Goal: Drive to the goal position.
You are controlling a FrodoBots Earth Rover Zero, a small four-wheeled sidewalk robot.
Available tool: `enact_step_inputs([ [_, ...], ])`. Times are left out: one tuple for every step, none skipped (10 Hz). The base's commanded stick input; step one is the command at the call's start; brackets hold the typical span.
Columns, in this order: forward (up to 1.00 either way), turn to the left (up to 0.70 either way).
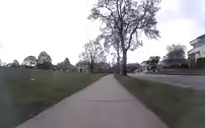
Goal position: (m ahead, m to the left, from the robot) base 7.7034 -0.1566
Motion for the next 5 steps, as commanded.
enact_step_inputs([
  [1.0,0.0],
  [1.0,0.0],
  [1.0,0.0],
  [1.0,0.0],
  [1.0,0.0],
])
